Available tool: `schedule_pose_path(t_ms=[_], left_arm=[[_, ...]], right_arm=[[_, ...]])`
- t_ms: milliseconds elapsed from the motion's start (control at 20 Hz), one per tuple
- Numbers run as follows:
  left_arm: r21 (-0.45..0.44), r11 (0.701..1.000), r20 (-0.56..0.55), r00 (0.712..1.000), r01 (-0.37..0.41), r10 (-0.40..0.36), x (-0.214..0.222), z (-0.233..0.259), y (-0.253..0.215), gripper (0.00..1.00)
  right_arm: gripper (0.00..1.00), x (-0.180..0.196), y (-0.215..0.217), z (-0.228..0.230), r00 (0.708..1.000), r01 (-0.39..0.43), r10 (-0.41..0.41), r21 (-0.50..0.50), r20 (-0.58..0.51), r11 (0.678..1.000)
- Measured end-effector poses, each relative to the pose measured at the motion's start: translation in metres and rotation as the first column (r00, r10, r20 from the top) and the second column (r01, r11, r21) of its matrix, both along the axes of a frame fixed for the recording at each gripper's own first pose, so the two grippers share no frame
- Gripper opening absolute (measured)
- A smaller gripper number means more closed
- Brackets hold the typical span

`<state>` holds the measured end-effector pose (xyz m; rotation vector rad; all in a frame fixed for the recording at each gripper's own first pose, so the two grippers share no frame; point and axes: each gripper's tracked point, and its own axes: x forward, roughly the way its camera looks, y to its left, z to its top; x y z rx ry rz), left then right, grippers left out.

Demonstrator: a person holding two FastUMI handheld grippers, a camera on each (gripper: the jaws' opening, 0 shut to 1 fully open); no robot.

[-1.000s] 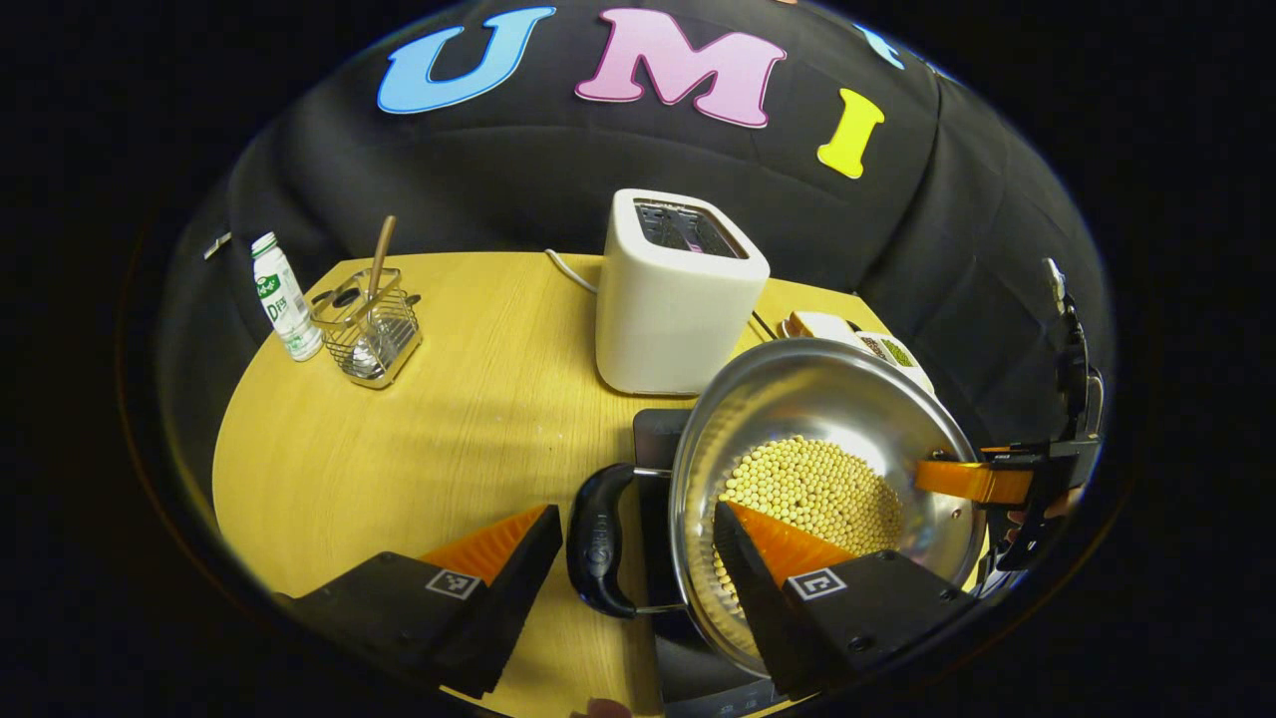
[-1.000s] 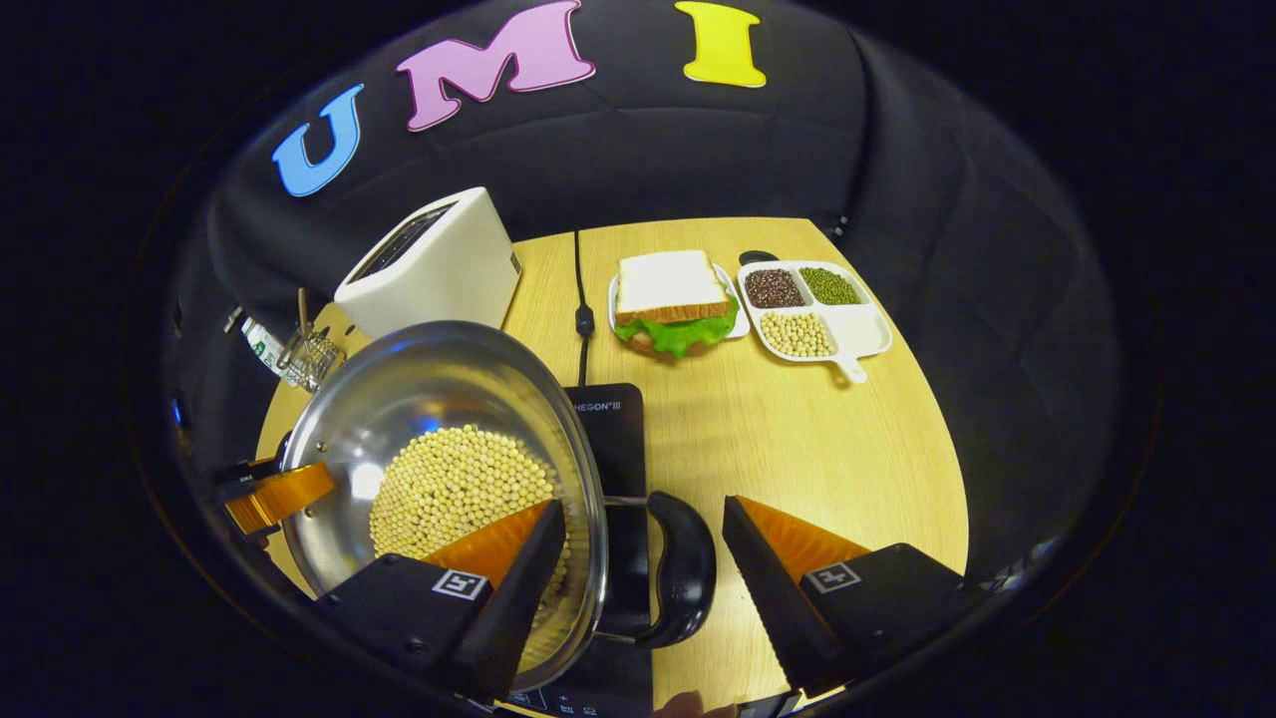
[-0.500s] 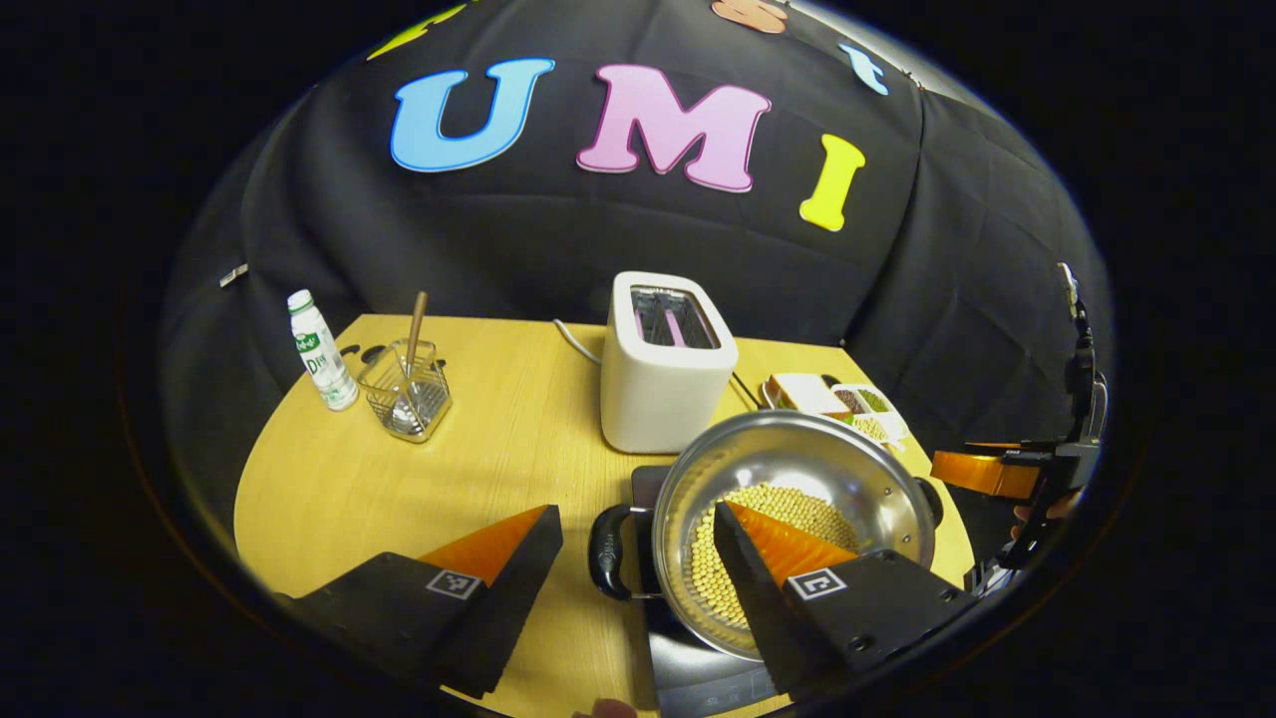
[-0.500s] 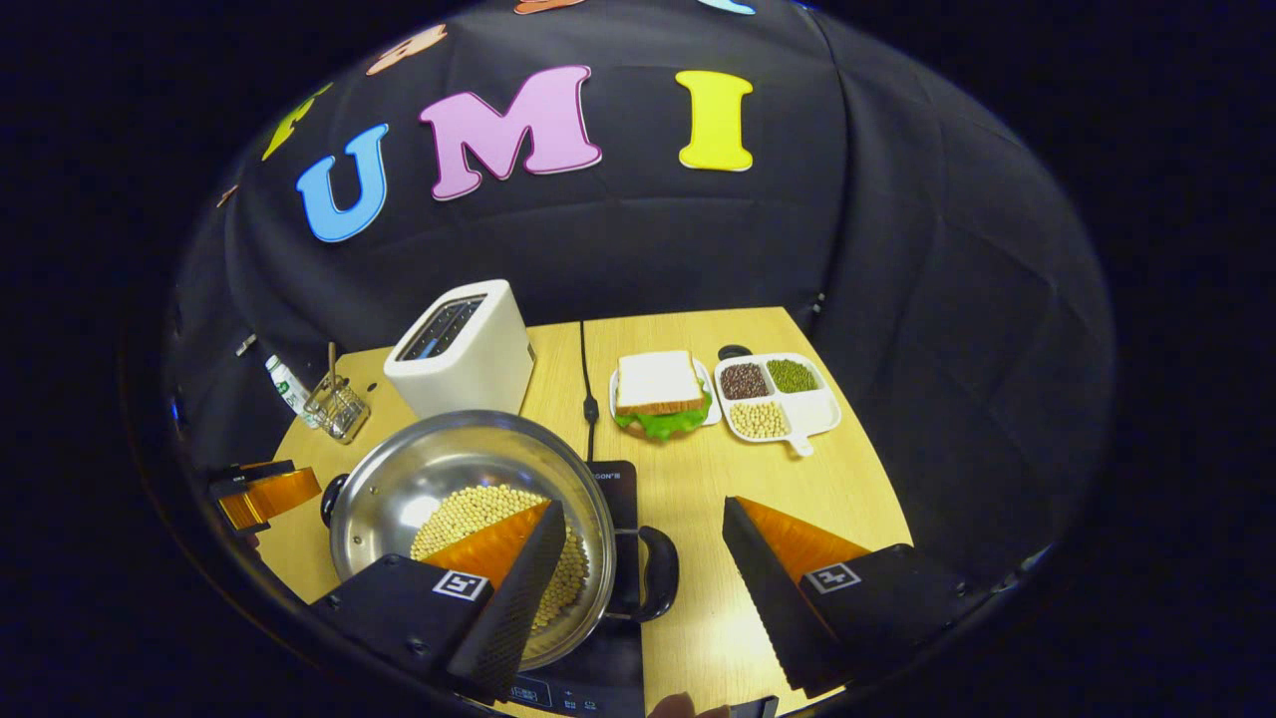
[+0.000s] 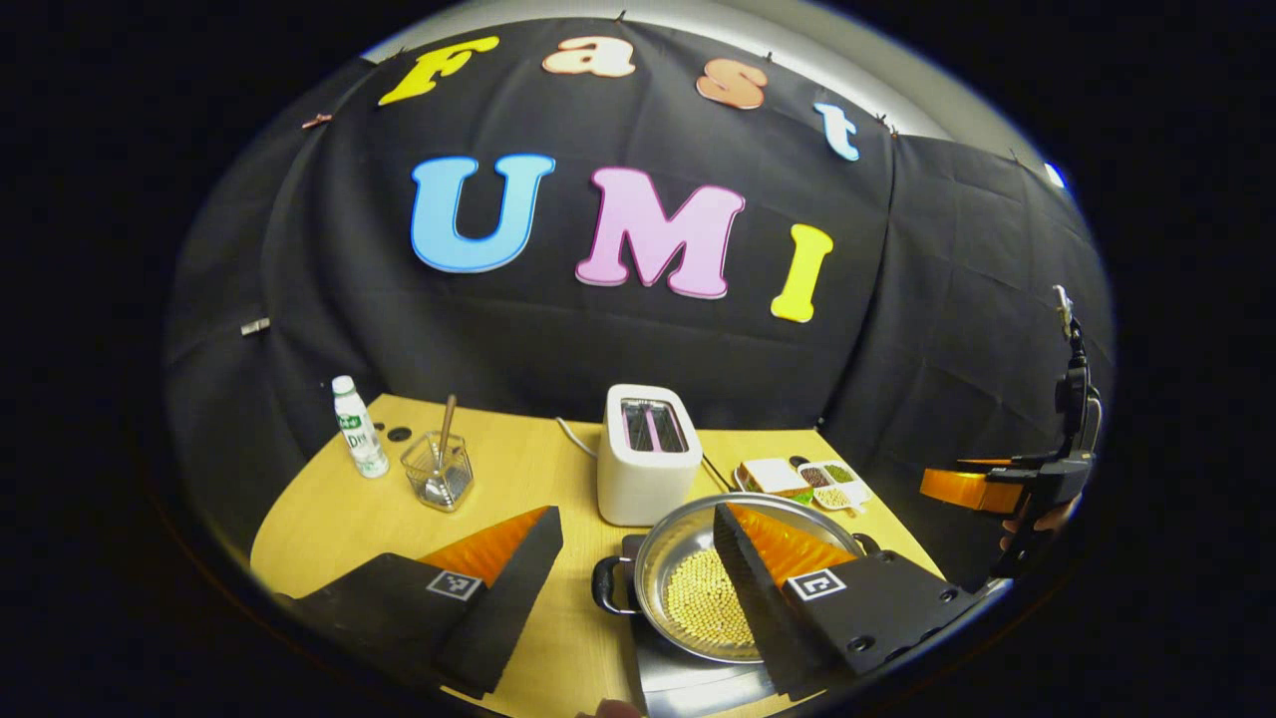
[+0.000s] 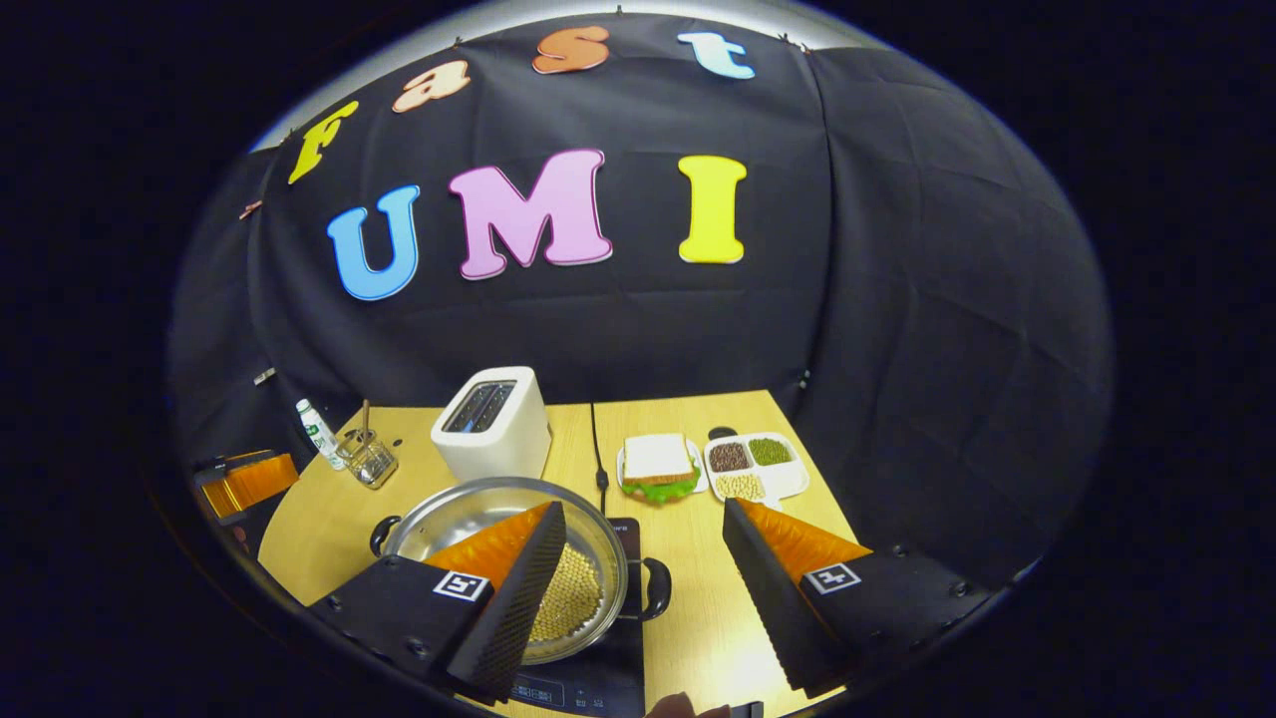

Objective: First push the handle of the pot to place it horizontally, then grasp the pot with both hands and set it on the induction cooktop.

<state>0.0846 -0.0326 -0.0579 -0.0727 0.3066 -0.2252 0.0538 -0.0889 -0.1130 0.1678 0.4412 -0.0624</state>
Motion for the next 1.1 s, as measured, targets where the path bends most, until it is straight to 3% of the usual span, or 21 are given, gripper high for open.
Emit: schedule_pose_path(t_ms=[350,500,1000,1050,1100], left_arm=[[0.053,0.998,0.193,0.981,-0.044,0.033,-0.039,0.062,0.012,0.95],[0.073,0.997,0.263,0.965,-0.038,0.018,-0.058,0.082,0.013,0.95],[0.07,0.997,0.271,0.963,-0.009,-0.01,-0.083,0.08,0.007,0.95],[0.069,0.998,0.269,0.963,-0.01,-0.009,-0.083,0.08,0.008,0.95],[0.071,0.997,0.267,0.964,-0.011,-0.008,-0.083,0.08,0.009,0.95]], right_arm=[[0.98,-0.035,0.022,0.078,0.977,0.011,-0.008,-0.017,0.212,1.0],[0.98,-0.046,0.029,0.103,0.955,0.016,0.006,-0.07,0.296,0.997],[0.96,-0.065,0.041,0.117,0.942,0.022,0.015,-0.105,0.336,0.994],[0.92,-0.065,0.042,0.117,0.942,0.021,0.016,-0.107,0.334,0.994],[0.96,-0.064,0.041,0.117,0.942,0.022,0.017,-0.111,0.334,0.994]])
